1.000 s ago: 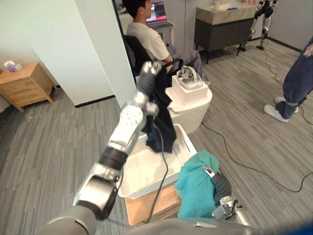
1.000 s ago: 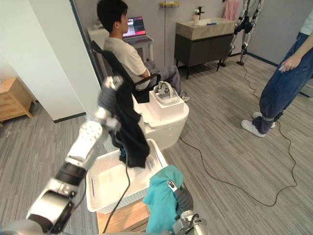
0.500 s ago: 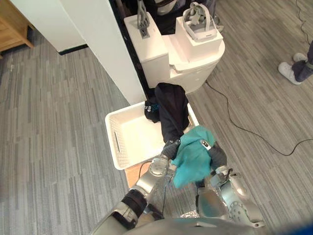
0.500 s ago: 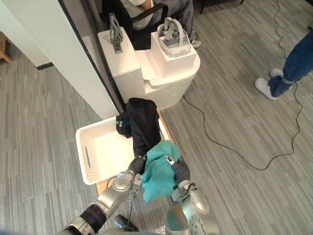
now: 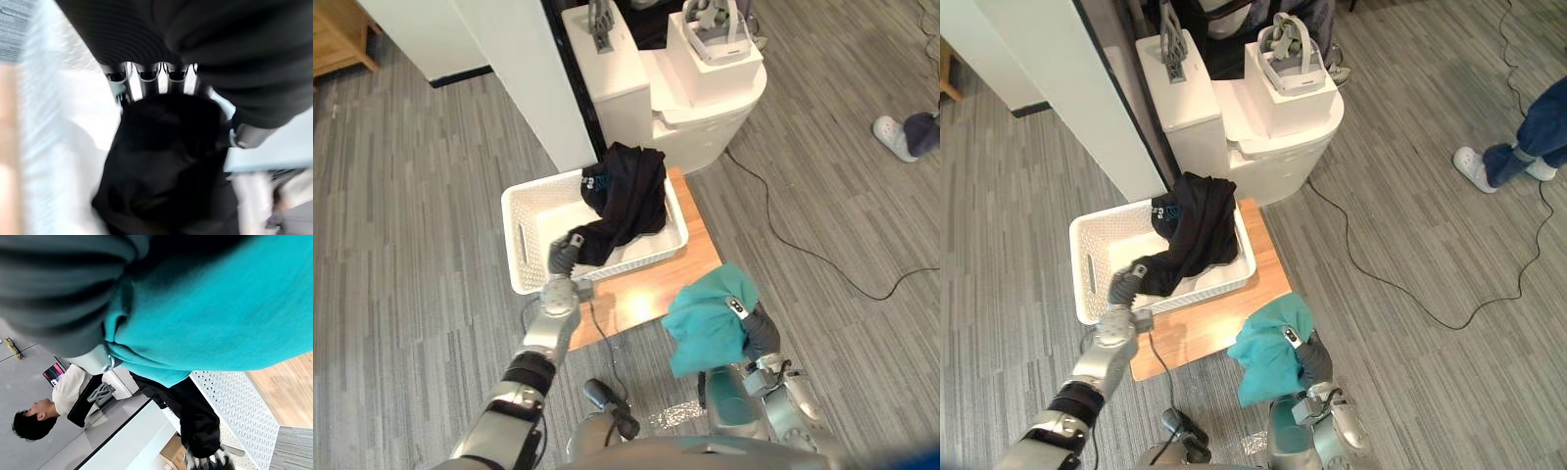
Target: Tidy the bed and pick cloth on bed and put in laundry
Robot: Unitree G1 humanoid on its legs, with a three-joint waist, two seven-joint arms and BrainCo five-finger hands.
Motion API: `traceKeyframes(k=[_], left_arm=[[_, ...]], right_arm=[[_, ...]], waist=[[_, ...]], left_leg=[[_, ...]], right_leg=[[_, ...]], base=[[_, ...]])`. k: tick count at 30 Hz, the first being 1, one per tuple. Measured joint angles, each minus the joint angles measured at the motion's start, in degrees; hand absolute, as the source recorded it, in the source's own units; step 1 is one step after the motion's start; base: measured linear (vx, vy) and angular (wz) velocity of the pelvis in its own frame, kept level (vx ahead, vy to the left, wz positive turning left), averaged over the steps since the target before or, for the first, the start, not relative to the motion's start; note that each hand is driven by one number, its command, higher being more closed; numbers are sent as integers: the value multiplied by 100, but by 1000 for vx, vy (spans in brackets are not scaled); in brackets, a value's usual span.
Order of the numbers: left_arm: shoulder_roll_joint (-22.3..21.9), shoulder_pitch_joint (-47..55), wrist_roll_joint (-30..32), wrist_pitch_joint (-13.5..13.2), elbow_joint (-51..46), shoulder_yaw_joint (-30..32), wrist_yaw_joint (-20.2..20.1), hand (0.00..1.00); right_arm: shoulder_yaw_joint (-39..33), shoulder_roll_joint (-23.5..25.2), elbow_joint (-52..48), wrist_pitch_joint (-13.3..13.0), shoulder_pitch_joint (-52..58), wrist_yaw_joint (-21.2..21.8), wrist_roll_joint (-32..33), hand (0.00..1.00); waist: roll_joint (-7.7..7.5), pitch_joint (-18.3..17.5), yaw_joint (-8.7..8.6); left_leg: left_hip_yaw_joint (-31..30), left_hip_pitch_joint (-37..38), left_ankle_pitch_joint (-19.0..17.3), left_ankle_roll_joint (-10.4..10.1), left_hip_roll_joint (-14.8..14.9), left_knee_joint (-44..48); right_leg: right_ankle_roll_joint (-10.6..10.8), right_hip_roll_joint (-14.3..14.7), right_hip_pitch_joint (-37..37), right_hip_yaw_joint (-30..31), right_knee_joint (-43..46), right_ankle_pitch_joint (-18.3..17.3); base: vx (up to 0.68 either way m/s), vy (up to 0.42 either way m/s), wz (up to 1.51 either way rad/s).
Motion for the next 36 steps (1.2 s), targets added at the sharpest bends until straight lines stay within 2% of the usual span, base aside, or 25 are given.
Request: traceKeyframes(k=[1,3,7,8,12,16,19,21,24,26,29,31,34,36], left_arm=[[-61,289,-201,-111,-551,-19,-277,0],[-247,838,-347,-227,-1542,-89,-872,0],[-319,1606,-565,-410,-2887,-52,-1667,0],[-320,1663,-565,-450,-2984,-44,-1750,0],[-329,1958,-470,-490,-3462,30,-1884,0],[-351,2217,-27,-416,-3579,233,-1673,0],[-354,2372,505,-166,-3572,387,-1439,0],[-349,2458,973,137,-3549,487,-1239,0],[-343,2509,1316,312,-3355,632,-1037,0],[-342,2547,1363,337,-3260,748,-949,0],[-346,2761,1320,358,-3251,938,-1028,0],[-377,2895,1056,530,-3193,1007,-1242,0],[-652,3300,717,813,-3043,1104,-1551,0],[-838,3645,503,997,-2787,1095,-1731,0]], right_arm=[[-64,-1,-78,4,92,20,-15,100],[-181,59,-198,7,244,73,-84,100],[-393,201,-251,18,595,92,-235,100],[-411,202,-260,20,648,92,-235,100],[-516,205,-317,74,834,117,-240,100],[-545,201,-631,152,1065,223,-246,100],[-569,203,-705,187,1113,306,-246,100],[-580,201,-705,241,1120,314,-250,100],[-664,199,-705,247,1119,346,-375,100],[-736,197,-724,247,1101,418,-461,100],[-843,169,-996,254,1120,546,-632,100],[-921,174,-1373,252,1102,582,-697,100],[-1000,171,-1740,245,937,602,-878,100],[-1014,156,-1839,245,705,588,-923,100]], waist=[[3,-13,74],[4,-59,110],[38,-443,262],[48,-499,291],[153,-824,431],[238,-1019,522],[259,-1151,549],[252,-1215,551],[255,-1247,566],[247,-1253,578],[266,-1313,612],[243,-1331,693],[161,-1379,754],[109,-1414,873]], left_leg=[[-13,103,0,0,-12,-51],[-137,210,0,-1,-33,-99],[-284,408,-7,-5,-33,-113],[-290,443,-14,-13,-32,-114],[-304,575,-40,-33,-30,-122],[-334,657,-77,-3,-20,-143],[-379,665,-66,-7,-22,-144],[-434,666,-57,-17,-23,-144],[-455,669,-47,-23,-22,-144],[-470,674,-26,-48,-23,-144],[-492,671,-15,-40,-28,-141],[-603,672,-15,-39,-34,-140],[-786,667,-17,-38,-41,-142],[-911,661,-21,-36,-52,-144]], right_leg=[[-5,1,114,-15,-21,-17],[34,-29,326,-137,-74,-53],[59,-41,740,-328,-247,-72],[62,-43,785,-338,-249,-81],[68,-55,977,-404,-287,-98],[81,-53,1100,-441,-328,-112],[86,-56,1137,-469,-355,-100],[87,-56,1200,-536,-420,-69],[84,-57,1240,-587,-449,-48],[87,-57,1269,-600,-470,-41],[86,-62,1284,-617,-472,-40],[91,-71,1335,-683,-472,-40],[107,-97,1487,-887,-474,-106],[143,-111,1565,-989,-474,-162]], base=[[23,10,13],[30,10,29],[30,-4,25],[20,-11,23],[-24,-11,9],[-50,-20,6],[-34,-17,6],[-21,-17,9],[-5,-12,6],[8,-9,4],[19,-5,3],[33,-9,18],[33,-14,35],[29,-15,33]])
